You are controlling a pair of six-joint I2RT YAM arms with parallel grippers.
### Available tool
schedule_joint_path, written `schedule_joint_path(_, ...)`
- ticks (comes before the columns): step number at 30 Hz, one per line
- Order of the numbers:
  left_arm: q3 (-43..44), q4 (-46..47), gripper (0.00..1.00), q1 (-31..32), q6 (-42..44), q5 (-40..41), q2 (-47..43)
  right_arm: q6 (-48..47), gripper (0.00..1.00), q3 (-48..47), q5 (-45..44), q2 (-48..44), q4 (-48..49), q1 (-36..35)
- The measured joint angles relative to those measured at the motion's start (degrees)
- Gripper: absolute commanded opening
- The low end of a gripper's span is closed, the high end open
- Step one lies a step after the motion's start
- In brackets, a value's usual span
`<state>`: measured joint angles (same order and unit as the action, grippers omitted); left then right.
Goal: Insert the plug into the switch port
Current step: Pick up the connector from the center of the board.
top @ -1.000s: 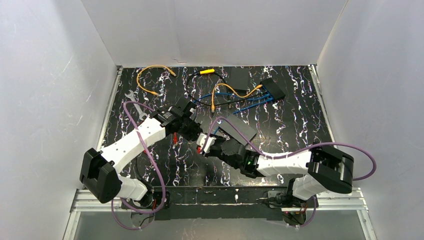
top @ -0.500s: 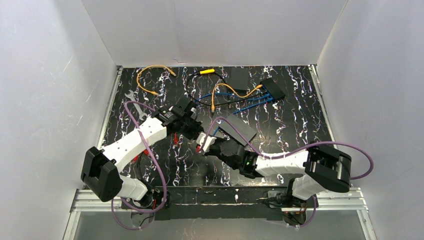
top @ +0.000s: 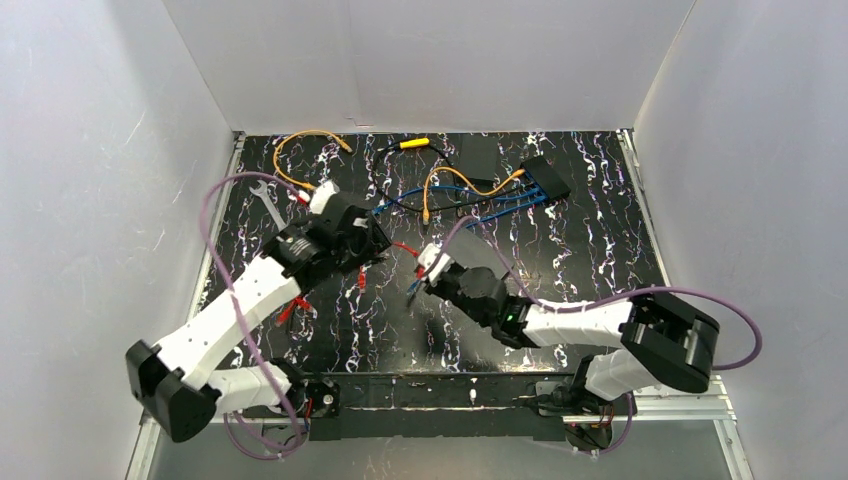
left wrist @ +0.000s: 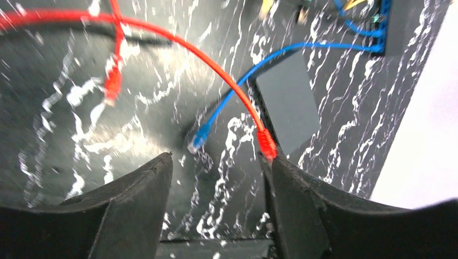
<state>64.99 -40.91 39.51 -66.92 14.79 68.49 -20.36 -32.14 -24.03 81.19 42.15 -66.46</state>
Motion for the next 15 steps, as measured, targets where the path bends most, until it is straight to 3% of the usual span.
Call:
schedule_joint_path(6,0.2,5.4,0.91,0.0,24.3,7.8,-9.6,7.1,0.01,2.7,6.3,-6.5,0.1,8.4)
schedule_joint_path(15,-3.2,20.3,0.93,0.0,57.8,-0.1,-16.0,20.5,0.01,7.3,14.6,-11.5,2.7,19.7)
